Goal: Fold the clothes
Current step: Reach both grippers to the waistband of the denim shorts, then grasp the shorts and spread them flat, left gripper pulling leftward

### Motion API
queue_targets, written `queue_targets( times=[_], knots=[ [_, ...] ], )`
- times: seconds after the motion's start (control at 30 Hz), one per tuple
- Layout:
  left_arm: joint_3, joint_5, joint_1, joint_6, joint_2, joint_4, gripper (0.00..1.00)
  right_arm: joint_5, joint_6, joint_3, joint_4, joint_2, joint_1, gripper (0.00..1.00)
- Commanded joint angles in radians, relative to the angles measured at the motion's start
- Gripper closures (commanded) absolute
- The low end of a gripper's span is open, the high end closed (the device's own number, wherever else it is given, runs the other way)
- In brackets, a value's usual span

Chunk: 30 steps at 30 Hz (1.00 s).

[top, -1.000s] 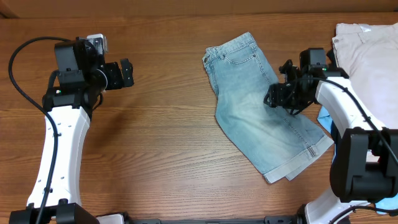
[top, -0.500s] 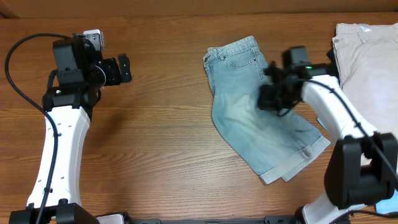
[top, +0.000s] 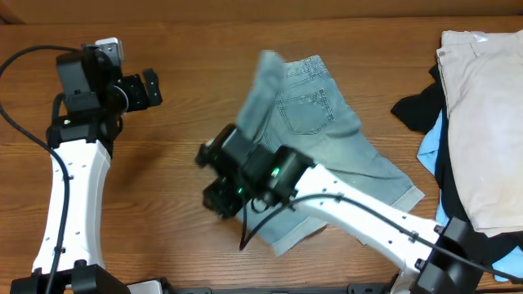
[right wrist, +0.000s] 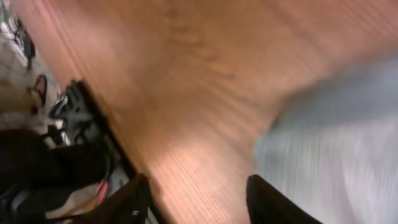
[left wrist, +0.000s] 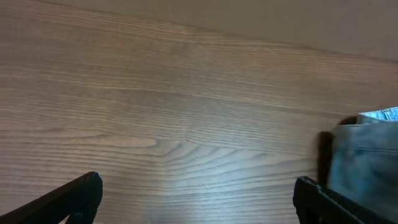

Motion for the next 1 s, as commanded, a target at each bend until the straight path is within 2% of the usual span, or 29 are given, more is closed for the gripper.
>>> queue_targets(
  times=[0.0,0.2,0.37,0.5,0.63,0.8,0.97],
  knots=[
    [0.027,-0.006,0.014,0.014,-0.027,0.002,0.0,0.079,0.066,0.014,-0.009,-0.018,-0.029,0.42],
    [0.027,0.008,0.008,0.034,-0.026,0.006,0.0,0.079,0.121,0.014,-0.028,-0.061,-0.229,0.4],
    [0.027,0.193,-0.018,0.146,-0.02,-0.006,0.01,0.079,0.144,0.014,-0.061,-0.064,-0.463,0.31],
    [0.027,0.209,-0.084,0.2,0.024,-0.014,0.0,0.079,0.12,0.012,-0.094,-0.064,-0.588,0.22],
    [0.027,0.206,-0.2,0.297,0.13,-0.015,0.0,0.089,0.102,0.011,-0.158,-0.064,-0.659,0.2],
    [0.027,0.166,-0.325,0.39,0.285,0.01,0.0,0.135,0.103,-0.016,-0.18,-0.064,-0.667,0.18],
    [0.027,0.014,-0.45,0.43,0.431,0.107,0.0,0.136,0.103,-0.021,-0.18,-0.063,-0.667,0.18]
  ],
)
